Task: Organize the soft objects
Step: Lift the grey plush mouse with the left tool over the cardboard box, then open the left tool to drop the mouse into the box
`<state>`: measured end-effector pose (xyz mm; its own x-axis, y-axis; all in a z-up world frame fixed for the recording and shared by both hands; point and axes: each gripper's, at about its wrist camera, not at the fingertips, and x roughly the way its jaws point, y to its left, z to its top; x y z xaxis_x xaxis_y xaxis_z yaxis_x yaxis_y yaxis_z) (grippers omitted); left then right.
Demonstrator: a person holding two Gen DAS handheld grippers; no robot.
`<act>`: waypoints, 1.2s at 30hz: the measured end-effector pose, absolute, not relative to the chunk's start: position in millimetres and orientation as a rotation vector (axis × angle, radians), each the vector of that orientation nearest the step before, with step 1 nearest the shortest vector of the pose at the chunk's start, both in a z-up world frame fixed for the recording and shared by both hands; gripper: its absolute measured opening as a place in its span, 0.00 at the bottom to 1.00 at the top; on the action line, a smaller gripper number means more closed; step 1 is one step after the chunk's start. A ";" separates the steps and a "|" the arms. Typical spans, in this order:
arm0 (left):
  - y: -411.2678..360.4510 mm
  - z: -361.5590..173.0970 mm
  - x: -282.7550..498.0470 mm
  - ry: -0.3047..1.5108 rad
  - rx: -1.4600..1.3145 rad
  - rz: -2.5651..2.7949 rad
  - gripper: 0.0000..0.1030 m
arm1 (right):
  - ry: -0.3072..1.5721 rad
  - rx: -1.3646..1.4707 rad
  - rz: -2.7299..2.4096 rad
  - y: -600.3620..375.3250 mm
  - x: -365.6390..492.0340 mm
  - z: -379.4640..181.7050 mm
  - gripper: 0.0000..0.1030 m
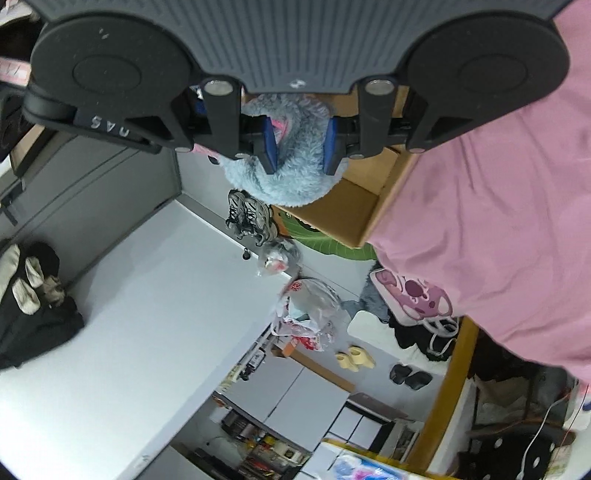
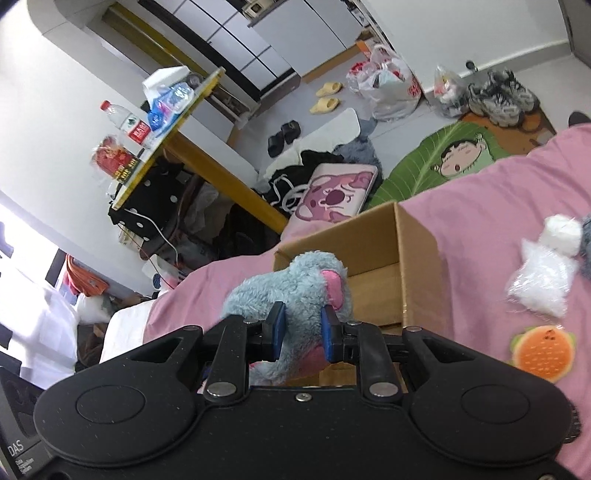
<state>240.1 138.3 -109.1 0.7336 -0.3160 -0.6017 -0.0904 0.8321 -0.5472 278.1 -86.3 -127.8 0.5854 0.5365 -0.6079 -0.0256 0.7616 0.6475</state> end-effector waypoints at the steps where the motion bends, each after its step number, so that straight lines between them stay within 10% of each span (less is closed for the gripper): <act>1: 143.4 -111.4 242.7 0.741 -0.607 -0.125 0.24 | 0.899 0.642 0.352 -84.7 279.9 -130.2 0.20; 19: 161.1 -150.7 279.6 0.782 -0.668 -0.128 0.24 | 0.903 0.625 0.291 -70.2 308.4 -149.4 0.21; 36: 156.4 -138.9 274.8 0.790 -0.624 -0.063 0.28 | 0.902 0.611 0.334 -85.7 291.1 -133.6 0.42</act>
<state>274.8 156.4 -138.9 0.7119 -0.2796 -0.6443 -0.1731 0.8192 -0.5467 291.1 -85.7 -133.6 0.5856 0.5135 -0.6272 -0.0195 0.7825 0.6224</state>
